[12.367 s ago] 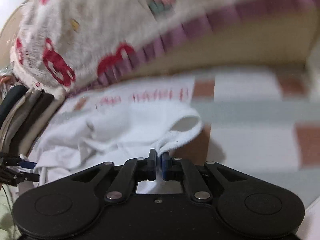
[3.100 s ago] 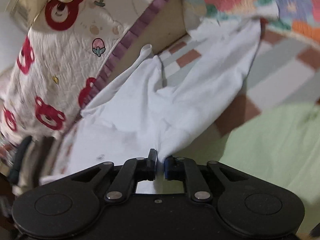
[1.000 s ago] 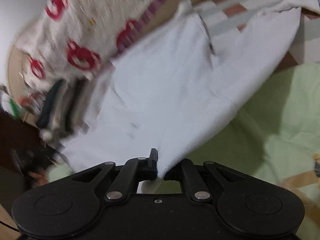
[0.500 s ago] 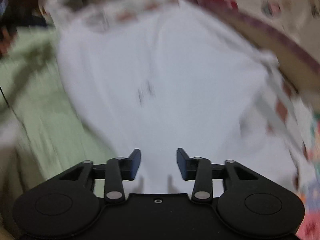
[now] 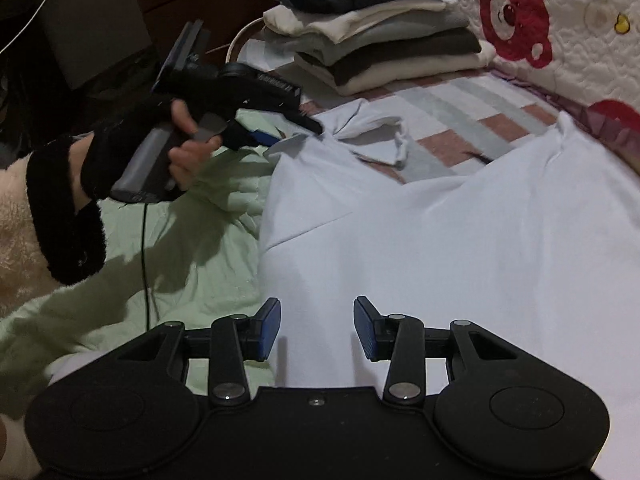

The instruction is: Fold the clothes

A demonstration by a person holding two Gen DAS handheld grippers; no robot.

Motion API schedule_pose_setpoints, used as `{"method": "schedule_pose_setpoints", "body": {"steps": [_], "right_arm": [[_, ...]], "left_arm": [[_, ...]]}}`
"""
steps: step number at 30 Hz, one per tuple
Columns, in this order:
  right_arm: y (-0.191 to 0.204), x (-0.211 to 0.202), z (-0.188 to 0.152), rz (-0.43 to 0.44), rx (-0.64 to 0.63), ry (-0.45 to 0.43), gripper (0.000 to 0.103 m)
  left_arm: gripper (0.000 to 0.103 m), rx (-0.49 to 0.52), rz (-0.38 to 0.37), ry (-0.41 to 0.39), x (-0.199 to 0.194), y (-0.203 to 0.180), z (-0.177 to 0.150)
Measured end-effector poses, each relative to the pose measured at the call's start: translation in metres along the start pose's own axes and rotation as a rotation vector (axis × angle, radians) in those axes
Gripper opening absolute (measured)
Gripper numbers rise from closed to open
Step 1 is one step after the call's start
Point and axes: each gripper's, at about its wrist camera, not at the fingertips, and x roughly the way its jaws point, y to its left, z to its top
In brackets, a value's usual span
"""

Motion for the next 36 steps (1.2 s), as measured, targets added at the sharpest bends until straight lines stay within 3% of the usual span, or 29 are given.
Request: {"method": "schedule_pose_setpoints", "body": {"steps": [4,6,9,11,13,19,23,28,32,34,36], "right_arm": [[0.003,0.013,-0.014,-0.007,-0.010,0.024,0.046],[0.005,0.017,-0.020,-0.008,-0.035,0.038,0.046],[0.007,0.023,-0.029,-0.008,-0.073,0.059,0.048],[0.009,0.025,-0.031,-0.007,-0.092,0.058,0.048],[0.010,0.025,-0.031,-0.006,-0.107,0.049,0.048],[0.014,0.030,-0.031,-0.002,-0.144,0.028,0.049],[0.010,0.032,-0.033,0.000,-0.104,0.029,0.049],[0.006,0.032,-0.039,-0.002,-0.048,0.038,0.049],[0.002,0.031,-0.044,-0.003,-0.003,0.045,0.051],[0.000,0.031,-0.046,-0.004,0.019,0.048,0.051],[-0.003,0.030,-0.048,0.001,0.044,0.048,0.051]], "left_arm": [[0.062,0.008,0.026,-0.024,0.012,0.002,0.015],[0.059,0.013,0.011,-0.022,0.020,0.003,0.021],[0.017,0.072,-0.006,-0.032,0.024,-0.004,0.026],[0.013,0.131,0.002,-0.084,0.015,-0.015,0.025],[0.012,0.186,-0.031,-0.088,0.009,-0.034,0.023],[0.012,0.353,-0.130,-0.098,-0.010,-0.092,0.018],[0.012,0.464,-0.194,-0.101,-0.023,-0.130,0.013],[0.015,0.601,-0.200,-0.028,-0.024,-0.140,-0.014],[0.026,0.710,-0.205,0.031,-0.026,-0.148,-0.036],[0.043,0.764,-0.207,0.061,-0.027,-0.152,-0.047],[0.051,0.819,-0.209,0.091,-0.027,-0.157,-0.058]]}}
